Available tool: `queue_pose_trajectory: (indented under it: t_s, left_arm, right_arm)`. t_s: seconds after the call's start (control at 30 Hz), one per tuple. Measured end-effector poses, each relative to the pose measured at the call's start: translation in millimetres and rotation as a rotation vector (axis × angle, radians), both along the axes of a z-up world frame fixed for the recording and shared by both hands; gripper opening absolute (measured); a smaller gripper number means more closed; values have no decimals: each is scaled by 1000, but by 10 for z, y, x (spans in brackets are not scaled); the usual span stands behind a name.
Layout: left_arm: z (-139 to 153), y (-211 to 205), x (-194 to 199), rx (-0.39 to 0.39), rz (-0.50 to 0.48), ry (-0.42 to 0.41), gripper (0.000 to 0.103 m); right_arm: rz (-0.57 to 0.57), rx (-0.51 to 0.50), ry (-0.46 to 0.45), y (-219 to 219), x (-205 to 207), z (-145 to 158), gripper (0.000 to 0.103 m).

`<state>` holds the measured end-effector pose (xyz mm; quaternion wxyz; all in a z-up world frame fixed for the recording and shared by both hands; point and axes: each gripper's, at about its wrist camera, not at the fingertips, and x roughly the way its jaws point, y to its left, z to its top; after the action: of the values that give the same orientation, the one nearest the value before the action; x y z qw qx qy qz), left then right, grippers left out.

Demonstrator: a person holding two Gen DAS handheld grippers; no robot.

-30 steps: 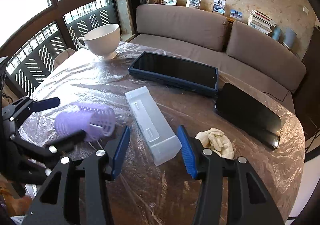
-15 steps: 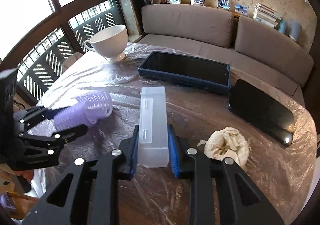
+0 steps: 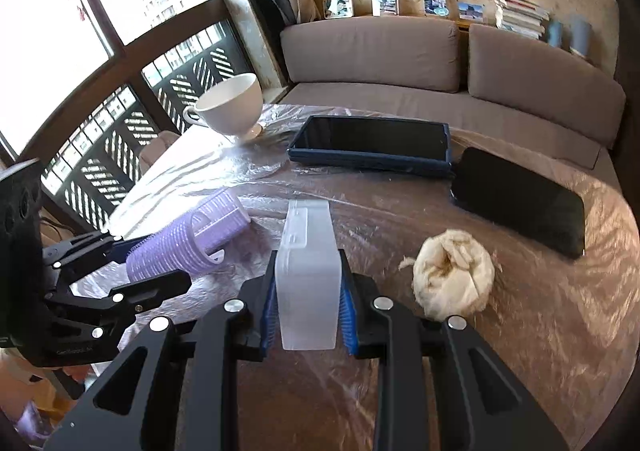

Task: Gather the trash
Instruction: 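Lift the hair roller with the left tool while the right tool lifts the plastic box toward the bin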

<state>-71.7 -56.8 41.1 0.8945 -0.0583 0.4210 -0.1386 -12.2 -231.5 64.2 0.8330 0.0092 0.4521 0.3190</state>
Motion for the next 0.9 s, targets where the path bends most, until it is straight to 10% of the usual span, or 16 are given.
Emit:
queue_pose_trajectory:
  t_s: [0.9]
  left_arm:
    - [136, -174, -474, -13, -71, 8, 55]
  right_arm:
    - [-81, 57, 28, -540, -998, 254, 26]
